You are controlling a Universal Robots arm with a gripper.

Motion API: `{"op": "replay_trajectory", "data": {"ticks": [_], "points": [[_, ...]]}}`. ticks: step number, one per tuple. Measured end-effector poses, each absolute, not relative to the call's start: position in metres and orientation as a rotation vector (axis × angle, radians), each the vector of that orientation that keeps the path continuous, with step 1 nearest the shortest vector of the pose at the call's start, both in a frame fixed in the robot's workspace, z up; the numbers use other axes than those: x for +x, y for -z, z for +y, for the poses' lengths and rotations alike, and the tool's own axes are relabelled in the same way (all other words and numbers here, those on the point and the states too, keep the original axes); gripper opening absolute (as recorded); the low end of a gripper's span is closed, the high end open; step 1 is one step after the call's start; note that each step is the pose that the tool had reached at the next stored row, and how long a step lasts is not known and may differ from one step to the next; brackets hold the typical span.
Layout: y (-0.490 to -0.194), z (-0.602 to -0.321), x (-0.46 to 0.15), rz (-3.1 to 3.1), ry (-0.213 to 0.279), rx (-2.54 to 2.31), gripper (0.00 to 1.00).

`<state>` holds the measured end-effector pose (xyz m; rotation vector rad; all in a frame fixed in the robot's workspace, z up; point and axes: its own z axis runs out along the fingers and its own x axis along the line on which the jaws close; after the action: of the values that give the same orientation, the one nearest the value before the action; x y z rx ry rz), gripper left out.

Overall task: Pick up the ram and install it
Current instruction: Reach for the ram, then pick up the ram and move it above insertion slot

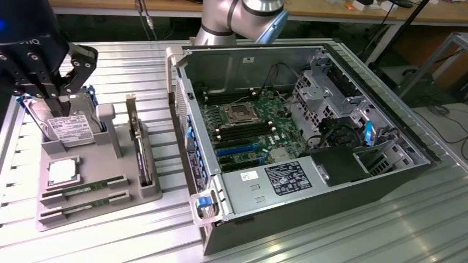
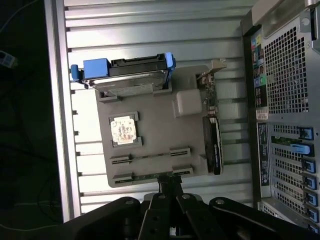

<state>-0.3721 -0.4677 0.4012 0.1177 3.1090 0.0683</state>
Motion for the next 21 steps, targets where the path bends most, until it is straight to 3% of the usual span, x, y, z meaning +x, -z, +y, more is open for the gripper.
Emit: {"op": "replay_trajectory", "data": {"ticks": [16, 21], "points": [[-0.4012, -0.4678, -0.3721, 3.110, -0.068, 0.105, 0.11], [-0.4011, -0.4678, -0.3721, 3.112, -0.072, -0.135, 0.11]]}}
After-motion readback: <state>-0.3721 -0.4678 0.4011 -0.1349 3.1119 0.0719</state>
